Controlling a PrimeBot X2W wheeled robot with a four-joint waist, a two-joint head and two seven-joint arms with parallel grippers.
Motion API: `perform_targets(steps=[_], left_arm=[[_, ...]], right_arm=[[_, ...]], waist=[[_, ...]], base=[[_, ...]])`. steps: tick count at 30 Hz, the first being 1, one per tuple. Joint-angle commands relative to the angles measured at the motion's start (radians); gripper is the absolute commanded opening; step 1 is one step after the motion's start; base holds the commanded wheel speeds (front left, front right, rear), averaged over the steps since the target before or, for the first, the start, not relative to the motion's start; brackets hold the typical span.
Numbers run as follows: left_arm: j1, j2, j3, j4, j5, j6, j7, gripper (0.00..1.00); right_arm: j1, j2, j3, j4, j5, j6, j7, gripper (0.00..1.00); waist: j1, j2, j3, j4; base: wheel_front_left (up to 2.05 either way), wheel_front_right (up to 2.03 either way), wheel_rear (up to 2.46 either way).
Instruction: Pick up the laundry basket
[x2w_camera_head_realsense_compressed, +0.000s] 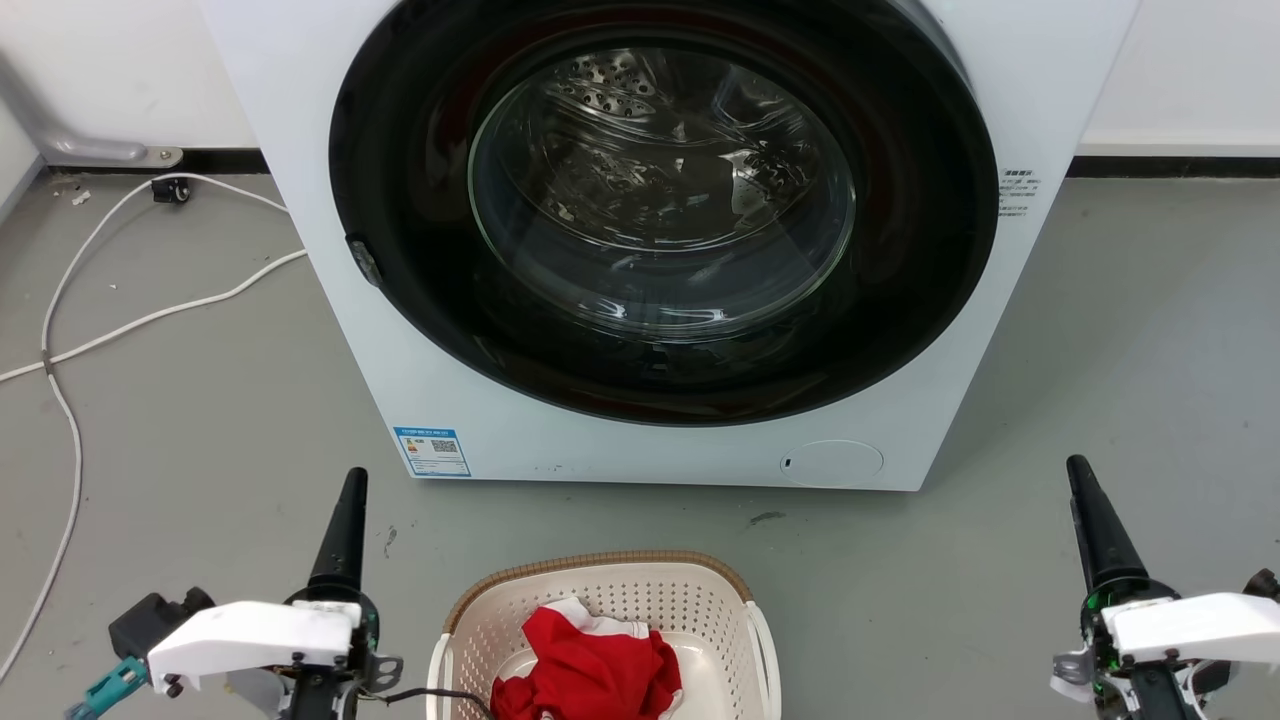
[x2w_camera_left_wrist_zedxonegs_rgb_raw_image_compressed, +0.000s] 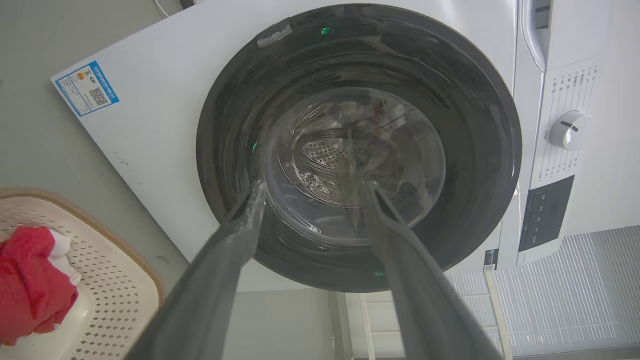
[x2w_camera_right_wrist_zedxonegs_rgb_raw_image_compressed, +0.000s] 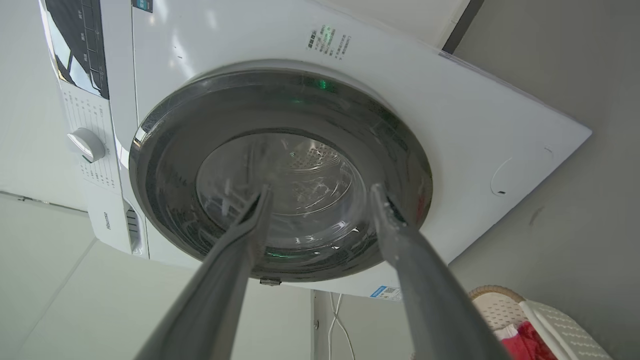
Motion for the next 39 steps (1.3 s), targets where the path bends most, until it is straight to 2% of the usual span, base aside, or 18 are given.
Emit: perform_targets(steps=[1, 17, 39], left_arm=[[-0.006, 0.002, -0.011, -0.032, 0.057, 0.014, -0.013, 1.00], [0.012, 0.003, -0.063, -0.095, 0.333, 0.078, -0.076, 1.00], [0.036, 0.003, -0.105, -0.157, 0.621, 0.117, -0.148, 1.00]], right_arm=[[-0.001, -0.002, 0.007, -0.033, -0.069, 0.000, -0.014, 1.00], [0.037, -0.003, 0.033, -0.107, -0.407, 0.000, -0.078, 1.00], [0.071, -0.003, 0.054, -0.168, -0.731, 0.000, -0.150, 1.00]], waist=[[0.0000, 0.0000, 0.000, 0.000], [0.0000, 0.0000, 0.001, 0.001], [0.0000, 0.0000, 0.003, 0.003]], base=[[0.00, 0.00, 0.00], [0.00, 0.00, 0.00], [0.00, 0.00, 0.00]])
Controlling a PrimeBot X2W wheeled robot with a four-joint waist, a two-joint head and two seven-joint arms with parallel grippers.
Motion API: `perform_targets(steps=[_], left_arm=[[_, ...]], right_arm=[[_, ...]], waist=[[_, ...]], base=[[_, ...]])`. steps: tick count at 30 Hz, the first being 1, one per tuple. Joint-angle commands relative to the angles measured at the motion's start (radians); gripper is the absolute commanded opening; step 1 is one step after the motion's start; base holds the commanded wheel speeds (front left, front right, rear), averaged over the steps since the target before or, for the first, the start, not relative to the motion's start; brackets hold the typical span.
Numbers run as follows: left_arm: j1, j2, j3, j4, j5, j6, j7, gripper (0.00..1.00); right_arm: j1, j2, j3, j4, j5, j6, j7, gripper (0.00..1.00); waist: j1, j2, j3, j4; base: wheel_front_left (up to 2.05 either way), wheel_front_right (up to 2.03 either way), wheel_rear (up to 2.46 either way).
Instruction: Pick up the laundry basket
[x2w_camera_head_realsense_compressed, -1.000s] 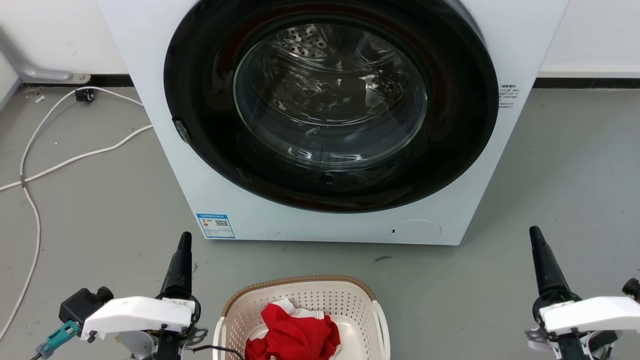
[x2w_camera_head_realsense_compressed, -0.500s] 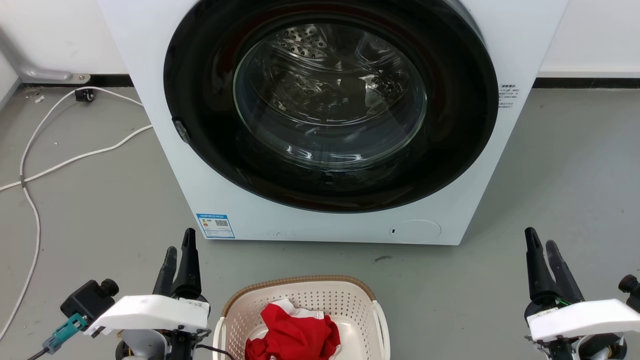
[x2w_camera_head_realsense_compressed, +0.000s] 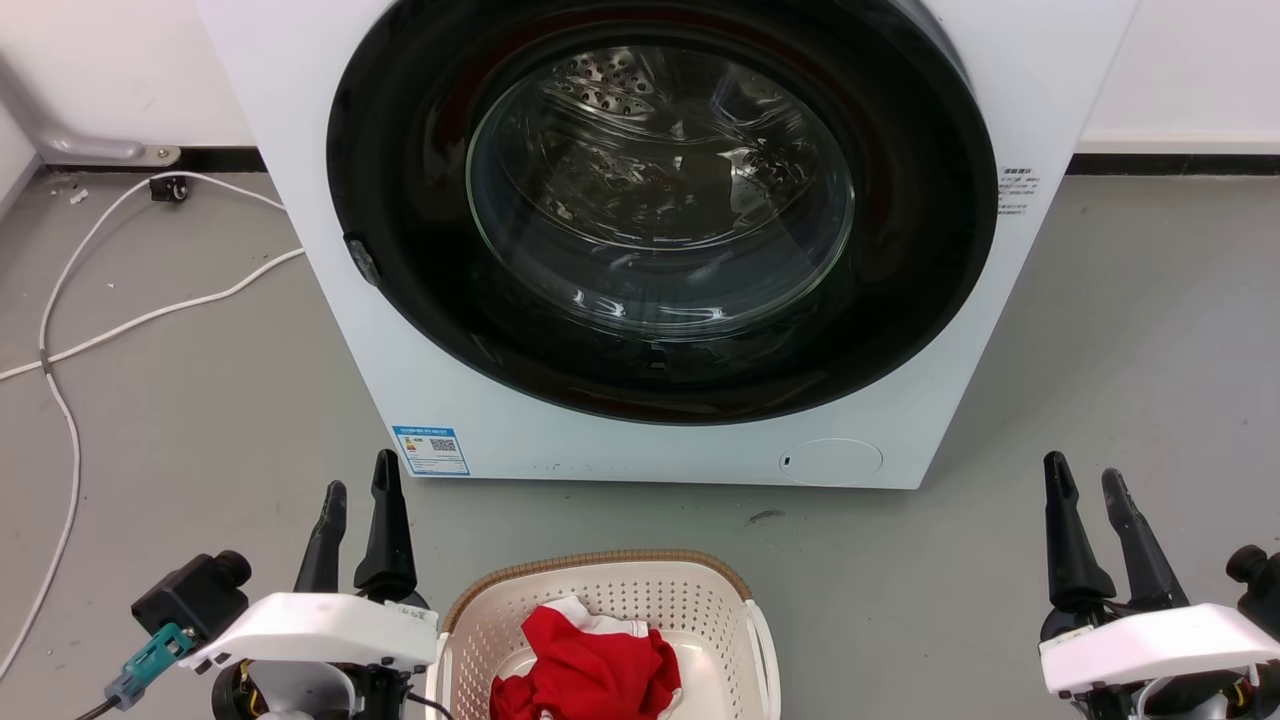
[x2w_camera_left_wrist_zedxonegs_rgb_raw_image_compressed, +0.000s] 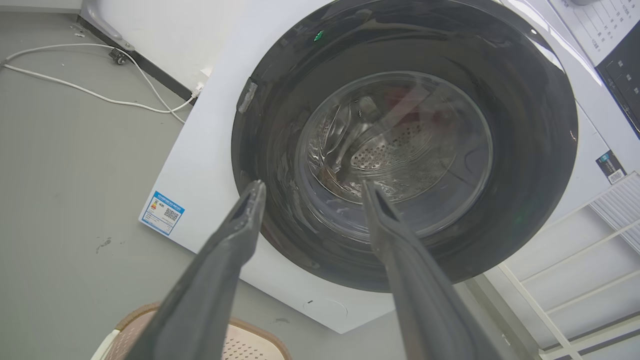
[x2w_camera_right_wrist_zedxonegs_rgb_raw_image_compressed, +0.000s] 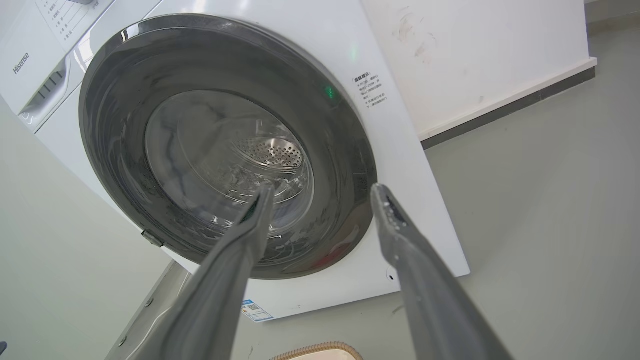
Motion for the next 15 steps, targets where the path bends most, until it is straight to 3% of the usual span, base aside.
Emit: perform_targets(steps=[1, 15], left_arm=[[0.001, 0.003, -0.004, -0.022, 0.037, 0.007, -0.013, 1.00], [0.017, 0.003, -0.018, -0.048, 0.176, 0.010, -0.049, 1.00]], right_arm=[[0.001, -0.003, 0.003, -0.023, -0.046, 0.000, -0.013, 1.00], [0.022, -0.003, 0.016, -0.053, -0.191, 0.000, -0.049, 1.00]], waist=[[0.0000, 0.0000, 0.000, 0.000], [0.0000, 0.0000, 0.002, 0.000]], base=[[0.00, 0.00, 0.00], [0.00, 0.00, 0.00]])
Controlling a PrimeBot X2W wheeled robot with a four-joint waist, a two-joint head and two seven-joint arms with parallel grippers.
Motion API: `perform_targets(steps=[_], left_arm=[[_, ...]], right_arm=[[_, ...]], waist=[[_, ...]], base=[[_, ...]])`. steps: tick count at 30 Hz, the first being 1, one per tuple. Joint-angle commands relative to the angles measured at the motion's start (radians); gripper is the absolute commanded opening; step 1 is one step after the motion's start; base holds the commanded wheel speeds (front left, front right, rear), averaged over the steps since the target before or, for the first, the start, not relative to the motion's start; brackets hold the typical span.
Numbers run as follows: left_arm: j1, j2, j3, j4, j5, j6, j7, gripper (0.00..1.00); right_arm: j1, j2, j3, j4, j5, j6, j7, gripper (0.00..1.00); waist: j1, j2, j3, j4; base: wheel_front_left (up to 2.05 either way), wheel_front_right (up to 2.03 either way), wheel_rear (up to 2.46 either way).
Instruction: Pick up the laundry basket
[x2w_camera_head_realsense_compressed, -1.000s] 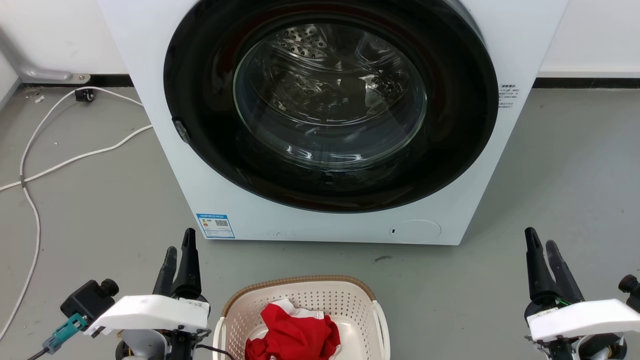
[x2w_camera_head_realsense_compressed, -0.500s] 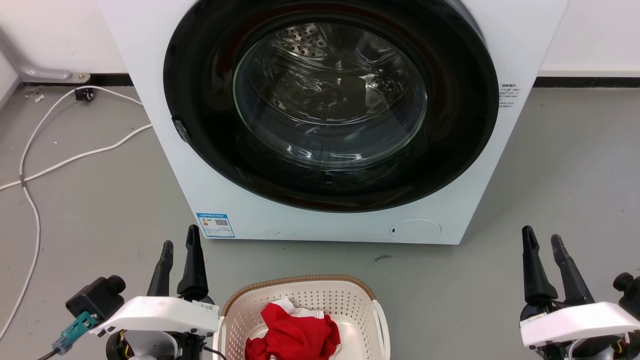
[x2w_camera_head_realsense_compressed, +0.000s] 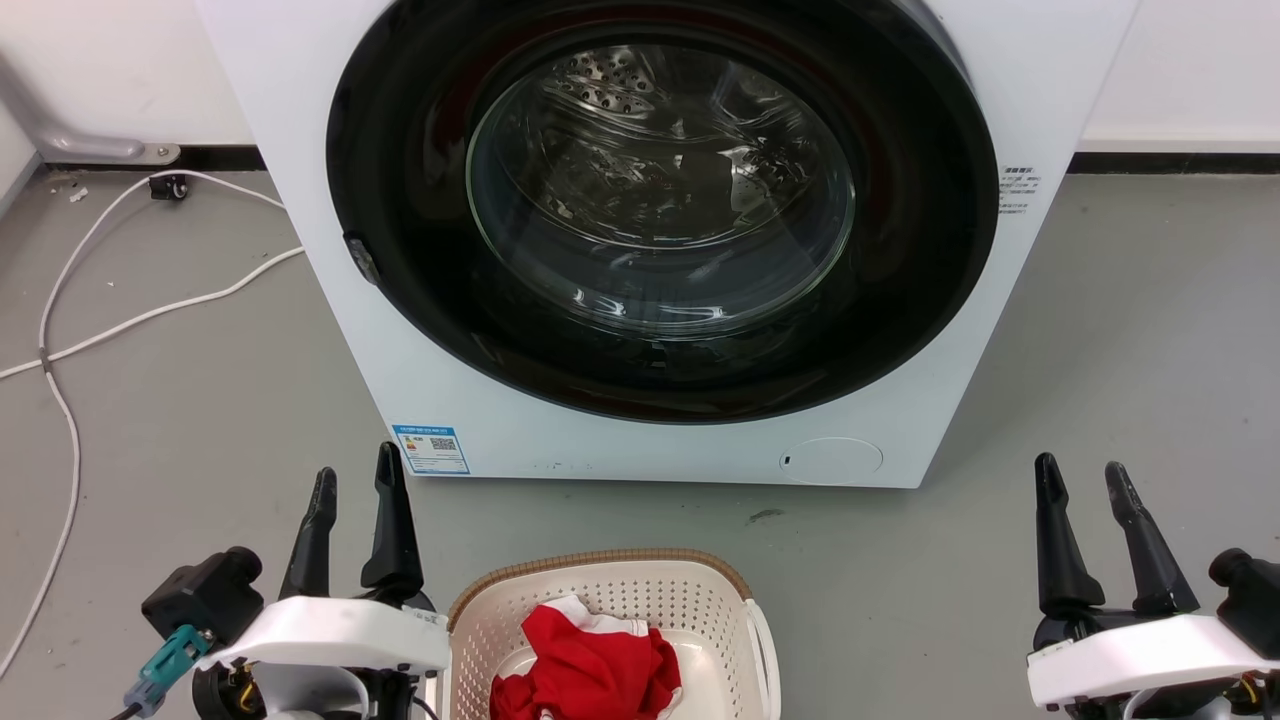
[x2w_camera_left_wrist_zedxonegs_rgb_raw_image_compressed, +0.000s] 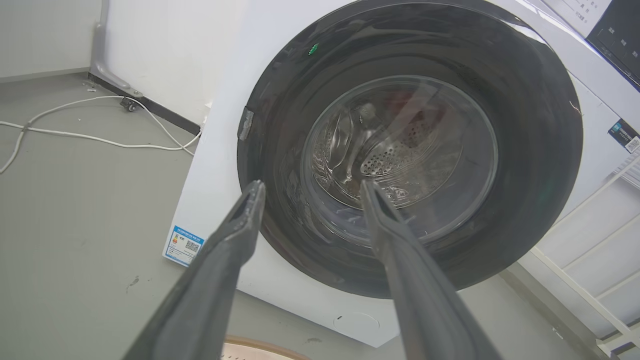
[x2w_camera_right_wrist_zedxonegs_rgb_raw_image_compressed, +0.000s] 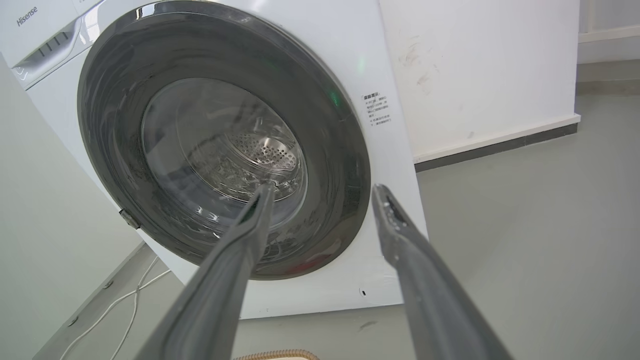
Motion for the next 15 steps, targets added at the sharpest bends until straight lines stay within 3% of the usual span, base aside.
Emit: perform_targets(steps=[1, 15], left_arm=[[0.005, 0.003, -0.004, -0.016, 0.029, -0.004, -0.010, 1.00], [0.017, 0.003, -0.015, -0.029, 0.157, 0.000, -0.044, 1.00]], right_arm=[[0.004, -0.003, 0.003, -0.017, -0.027, 0.000, -0.009, 1.00], [0.021, -0.003, 0.010, -0.045, -0.167, 0.000, -0.042, 1.00]], waist=[[0.0000, 0.0000, 0.000, 0.000], [0.0000, 0.0000, 0.001, 0.002]], base=[[0.00, 0.00, 0.00], [0.00, 0.00, 0.00]])
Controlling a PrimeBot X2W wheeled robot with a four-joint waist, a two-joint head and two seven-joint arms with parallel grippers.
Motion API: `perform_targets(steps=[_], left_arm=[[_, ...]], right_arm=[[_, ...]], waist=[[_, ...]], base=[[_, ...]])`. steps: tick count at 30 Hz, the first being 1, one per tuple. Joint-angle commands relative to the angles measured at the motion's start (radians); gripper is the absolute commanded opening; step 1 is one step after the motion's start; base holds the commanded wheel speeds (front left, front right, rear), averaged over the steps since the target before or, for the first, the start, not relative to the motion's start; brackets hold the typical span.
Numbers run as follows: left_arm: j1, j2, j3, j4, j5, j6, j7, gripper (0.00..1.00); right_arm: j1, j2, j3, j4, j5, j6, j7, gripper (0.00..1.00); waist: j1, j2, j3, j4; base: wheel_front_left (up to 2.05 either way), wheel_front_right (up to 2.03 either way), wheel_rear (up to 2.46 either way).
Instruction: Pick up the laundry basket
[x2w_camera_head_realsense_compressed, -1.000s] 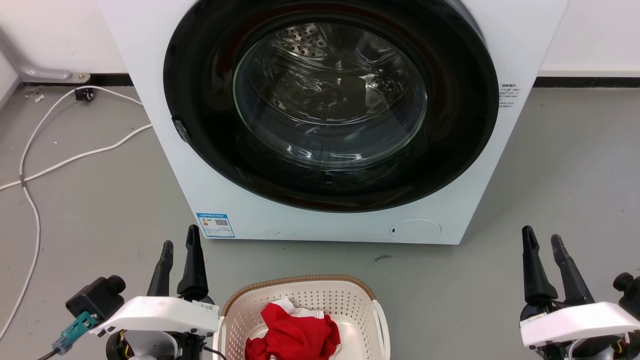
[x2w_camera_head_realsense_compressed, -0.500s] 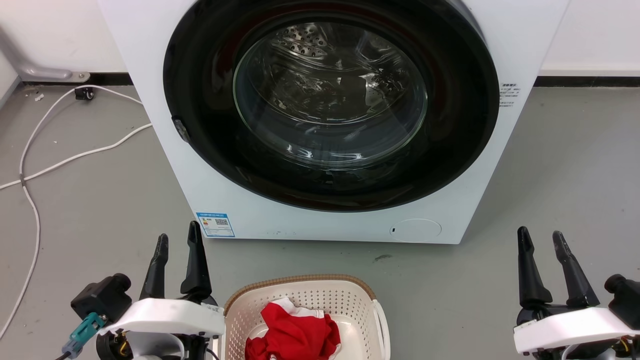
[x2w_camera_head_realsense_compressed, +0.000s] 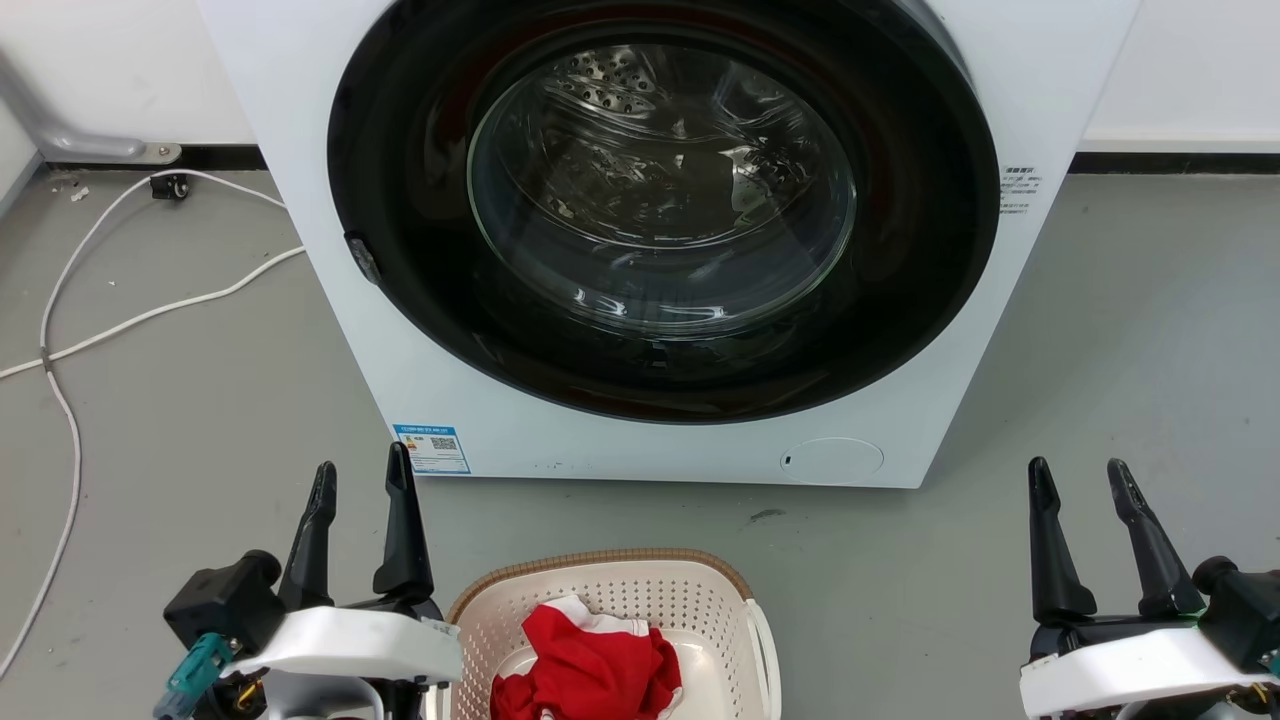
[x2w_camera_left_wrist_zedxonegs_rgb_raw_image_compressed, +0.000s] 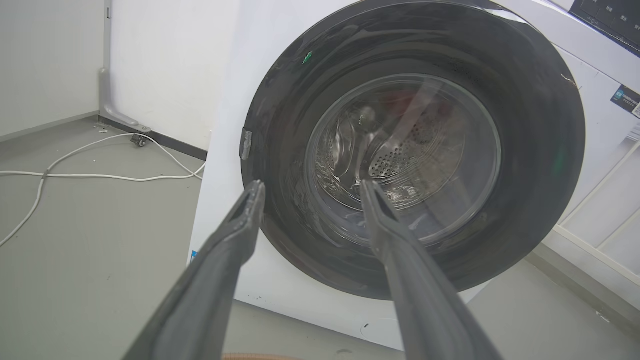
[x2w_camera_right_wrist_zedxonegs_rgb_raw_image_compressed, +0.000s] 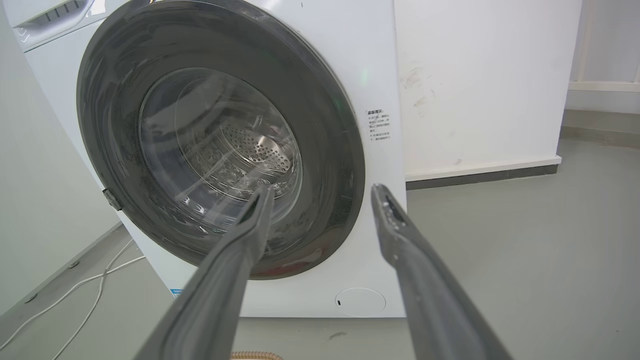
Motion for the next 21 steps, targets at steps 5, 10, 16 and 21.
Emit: perform_targets(steps=[5, 10, 16, 21], left_arm=[[0.009, 0.003, -0.008, -0.010, 0.071, 0.003, -0.017, 1.00], [0.014, 0.003, -0.017, -0.008, 0.117, 0.005, -0.029, 1.00], [0.020, 0.003, -0.028, -0.004, 0.176, 0.006, -0.042, 1.00], [0.023, 0.003, -0.031, -0.004, 0.211, 0.007, -0.052, 1.00]], right_arm=[[0.010, -0.003, 0.005, -0.021, -0.066, 0.000, -0.018, 1.00], [0.017, -0.003, 0.004, -0.026, -0.108, 0.000, -0.029, 1.00], [0.026, -0.003, 0.006, -0.035, -0.169, 0.000, -0.044, 1.00], [0.037, -0.003, 0.007, -0.039, -0.208, 0.000, -0.054, 1.00]], waist=[[0.0000, 0.0000, -0.001, -0.002], [0.0000, 0.0000, -0.002, -0.003], [0.0000, 0.0000, -0.004, -0.003], [0.0000, 0.0000, -0.006, -0.003]], base=[[0.00, 0.00, 0.00], [0.00, 0.00, 0.00], [0.00, 0.00, 0.00], [0.00, 0.00, 0.00]])
